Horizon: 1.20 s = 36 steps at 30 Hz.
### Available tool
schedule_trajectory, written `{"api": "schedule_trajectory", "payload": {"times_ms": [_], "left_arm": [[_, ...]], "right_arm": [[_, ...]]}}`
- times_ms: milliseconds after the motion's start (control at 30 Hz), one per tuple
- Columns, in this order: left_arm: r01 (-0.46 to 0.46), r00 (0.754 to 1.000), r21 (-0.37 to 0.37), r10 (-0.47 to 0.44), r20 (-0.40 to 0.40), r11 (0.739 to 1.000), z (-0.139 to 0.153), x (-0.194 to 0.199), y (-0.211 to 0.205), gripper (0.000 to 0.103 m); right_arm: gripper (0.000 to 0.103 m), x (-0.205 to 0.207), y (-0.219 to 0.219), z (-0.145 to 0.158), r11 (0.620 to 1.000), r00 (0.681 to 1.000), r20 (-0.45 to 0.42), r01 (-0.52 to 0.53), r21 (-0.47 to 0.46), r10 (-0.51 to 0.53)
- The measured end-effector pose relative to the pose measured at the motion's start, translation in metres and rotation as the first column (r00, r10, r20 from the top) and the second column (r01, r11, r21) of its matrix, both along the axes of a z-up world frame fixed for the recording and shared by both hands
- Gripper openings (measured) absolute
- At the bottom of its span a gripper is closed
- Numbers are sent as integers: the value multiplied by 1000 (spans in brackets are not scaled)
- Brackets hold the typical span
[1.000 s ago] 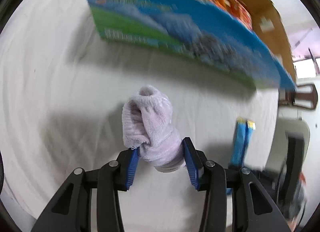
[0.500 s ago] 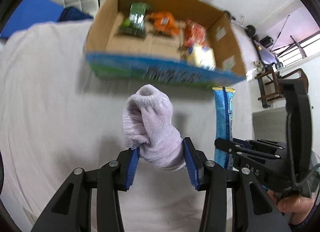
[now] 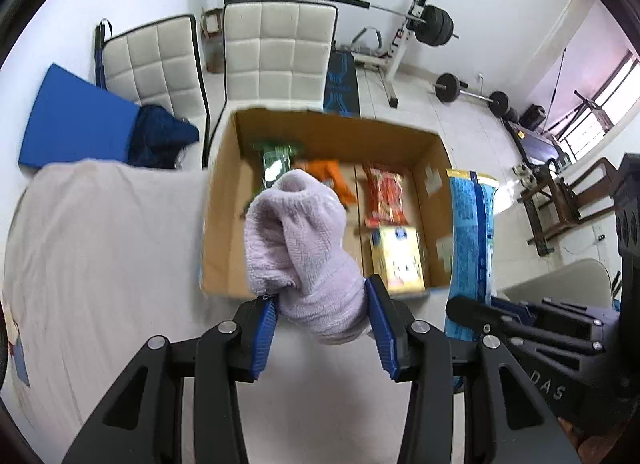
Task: Organize soft objects
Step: 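Carry the plush and blue packet into the box and release both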
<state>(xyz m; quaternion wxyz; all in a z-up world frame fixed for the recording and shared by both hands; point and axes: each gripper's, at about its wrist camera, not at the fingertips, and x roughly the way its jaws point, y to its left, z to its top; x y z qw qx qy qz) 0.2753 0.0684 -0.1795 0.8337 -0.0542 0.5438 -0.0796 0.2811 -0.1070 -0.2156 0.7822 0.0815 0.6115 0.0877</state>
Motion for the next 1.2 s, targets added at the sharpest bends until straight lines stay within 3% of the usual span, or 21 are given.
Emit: {"api": "schedule_trajectory", "payload": {"times_ms": [100, 233, 333, 567, 833, 1200], "left_arm": [[-12, 1000, -7, 12, -3, 1000, -1, 19, 5, 40], [-54, 997, -50, 51, -66, 997, -17, 50, 17, 40], [-96, 987, -79, 85, -138, 992, -40, 70, 26, 40], [-159, 951, -65, 135, -278, 985, -98, 102, 39, 40], [-128, 915, -21, 110, -387, 992, -145, 126, 30, 40], [-77, 895, 34, 84, -437, 996, -164, 139, 23, 46]], "right_arm": [[16, 17, 6, 4, 1000, 1000, 18, 19, 4, -19], [16, 49, 12, -4, 998, 998, 11, 60, 24, -60], [16, 65, 16, -24, 994, 995, -16, 99, 38, -99], [16, 107, 12, -83, 978, 975, -101, 205, 45, -200], [16, 135, 14, -141, 971, 959, -159, 238, -5, -236], [18, 148, 23, -176, 980, 957, -210, 198, -32, -201]]}}
